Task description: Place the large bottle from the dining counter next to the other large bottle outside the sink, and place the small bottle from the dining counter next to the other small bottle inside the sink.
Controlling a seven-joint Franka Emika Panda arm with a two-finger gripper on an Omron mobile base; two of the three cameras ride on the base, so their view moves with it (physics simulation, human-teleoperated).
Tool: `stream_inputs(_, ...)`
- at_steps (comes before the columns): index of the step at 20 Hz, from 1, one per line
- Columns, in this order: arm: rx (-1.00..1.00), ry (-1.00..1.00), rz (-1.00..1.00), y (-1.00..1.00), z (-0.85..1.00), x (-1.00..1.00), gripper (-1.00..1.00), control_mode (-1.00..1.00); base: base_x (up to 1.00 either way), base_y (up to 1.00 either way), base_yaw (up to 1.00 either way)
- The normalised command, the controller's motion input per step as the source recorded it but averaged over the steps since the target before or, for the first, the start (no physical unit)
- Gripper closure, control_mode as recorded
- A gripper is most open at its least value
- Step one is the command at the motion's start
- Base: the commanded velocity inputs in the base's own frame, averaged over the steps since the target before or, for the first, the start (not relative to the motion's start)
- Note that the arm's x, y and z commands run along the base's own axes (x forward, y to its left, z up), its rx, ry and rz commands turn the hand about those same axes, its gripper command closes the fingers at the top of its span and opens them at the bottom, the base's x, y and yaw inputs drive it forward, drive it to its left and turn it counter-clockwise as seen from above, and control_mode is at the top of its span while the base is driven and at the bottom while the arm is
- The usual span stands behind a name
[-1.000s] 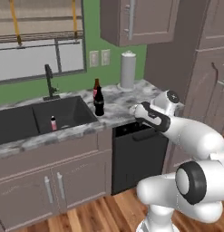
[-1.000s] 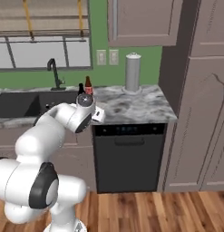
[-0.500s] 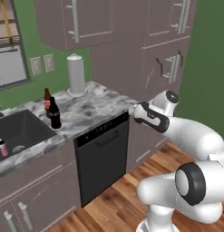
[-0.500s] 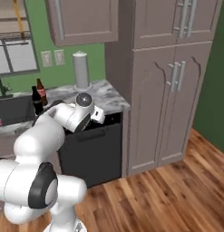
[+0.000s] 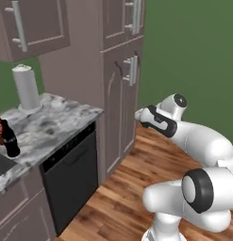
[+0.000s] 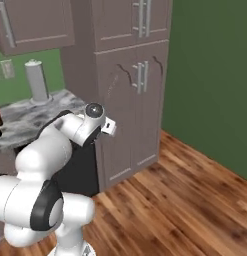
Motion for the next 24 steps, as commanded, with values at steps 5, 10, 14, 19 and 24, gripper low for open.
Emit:
stream_inputs(5,0.00,0.00,0.00,0.00,0.00,0.00,-1.00,1.00,0.55,-0.53,-0.44)
stream_inputs(10,0.00,0.00,0.00,0.00,0.00,0.00,-1.00,1.00,0.67,-0.45,-0.53)
stream_inputs(14,0.00,0.00,0.00,0.00,0.00,0.00,-1.00,1.00,0.37,-0.41,-0.55)
stream_inputs(19,0.00,0.00,0.00,0.00,0.00,0.00,-1.00,1.00,0.05,-0.40,-0.62)
stream_inputs(24,0.00,0.00,0.00,0.00,0.00,0.00,-1.00,1.00,0.06,-0.29,-0.72)
